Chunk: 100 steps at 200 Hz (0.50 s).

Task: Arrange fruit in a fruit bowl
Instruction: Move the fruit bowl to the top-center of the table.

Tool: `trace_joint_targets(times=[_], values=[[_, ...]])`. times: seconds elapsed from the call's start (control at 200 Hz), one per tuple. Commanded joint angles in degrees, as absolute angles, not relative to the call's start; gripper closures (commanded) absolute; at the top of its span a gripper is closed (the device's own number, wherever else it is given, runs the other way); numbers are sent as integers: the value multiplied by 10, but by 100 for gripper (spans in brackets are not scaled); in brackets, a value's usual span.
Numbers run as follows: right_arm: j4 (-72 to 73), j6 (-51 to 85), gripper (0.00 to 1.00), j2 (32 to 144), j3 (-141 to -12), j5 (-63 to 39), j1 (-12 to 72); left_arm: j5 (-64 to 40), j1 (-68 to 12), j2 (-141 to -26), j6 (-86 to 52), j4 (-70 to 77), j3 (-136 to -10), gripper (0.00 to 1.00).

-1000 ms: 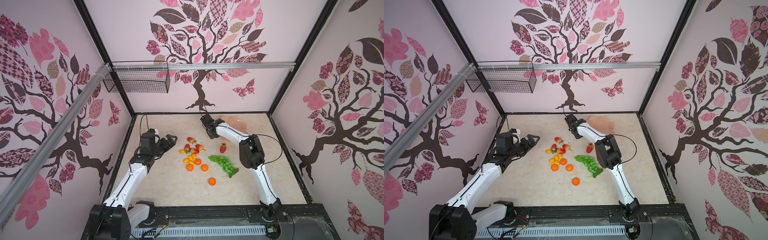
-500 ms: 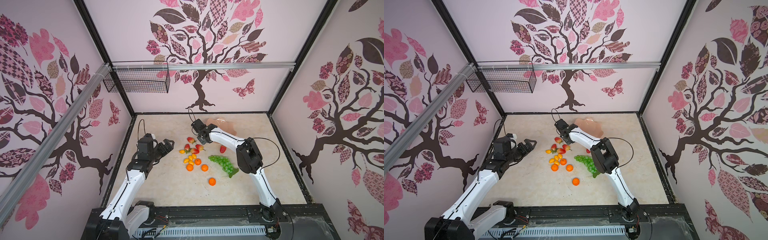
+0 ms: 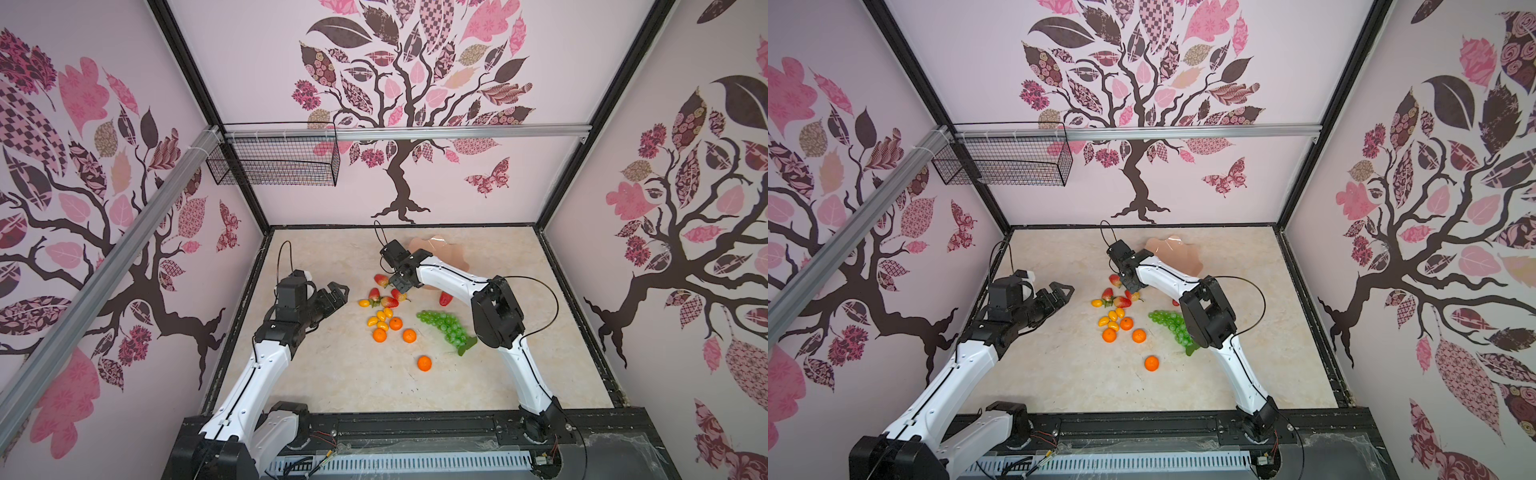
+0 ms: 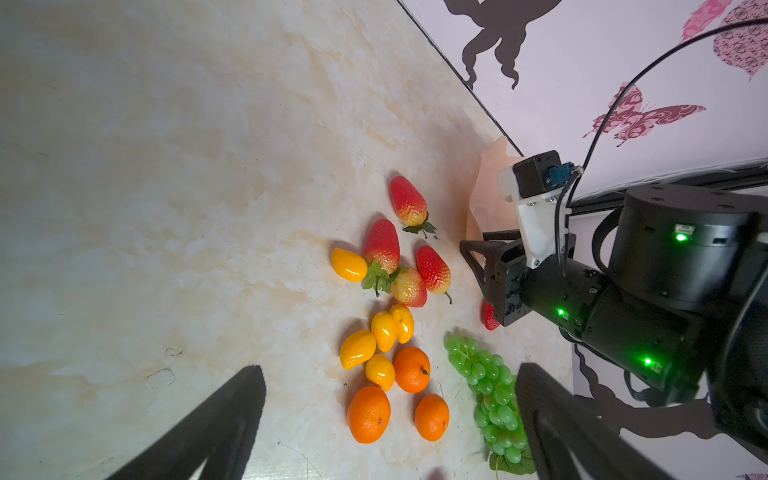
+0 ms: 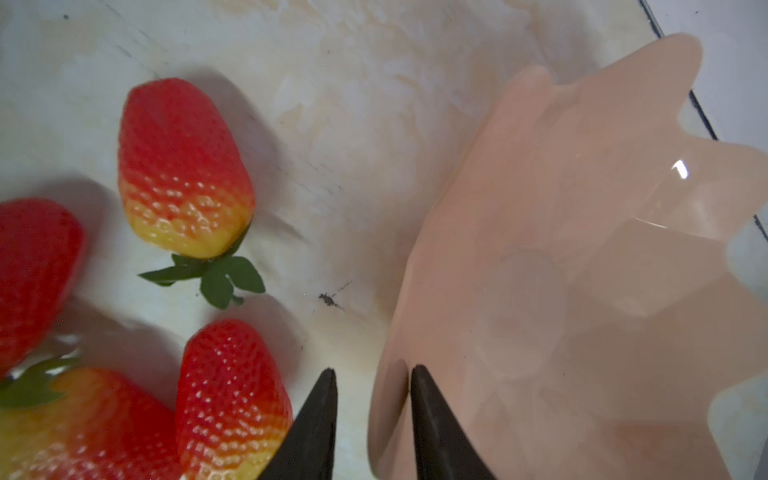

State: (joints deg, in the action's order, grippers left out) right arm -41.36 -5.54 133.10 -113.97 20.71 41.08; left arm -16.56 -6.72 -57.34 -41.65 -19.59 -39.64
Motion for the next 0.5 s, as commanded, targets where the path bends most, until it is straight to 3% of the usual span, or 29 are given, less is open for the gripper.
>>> trace_joint_targets(times=[0.0,0.22,0.38,0.495], values=[[-429,-44,55,1308,-1160,207,415,-164,-65,-566,-393,-210,-400,2],[-419,-10,22,1249,-1136,217,414,-154,-76,-566,-361,-241,-428,2],[-353,29,1,1151,-1036,240,414,-104,-133,-563,-338,-262,-452,2],[-284,73,1,1064,-927,262,414,-97,-163,-563,-342,-254,-455,2]])
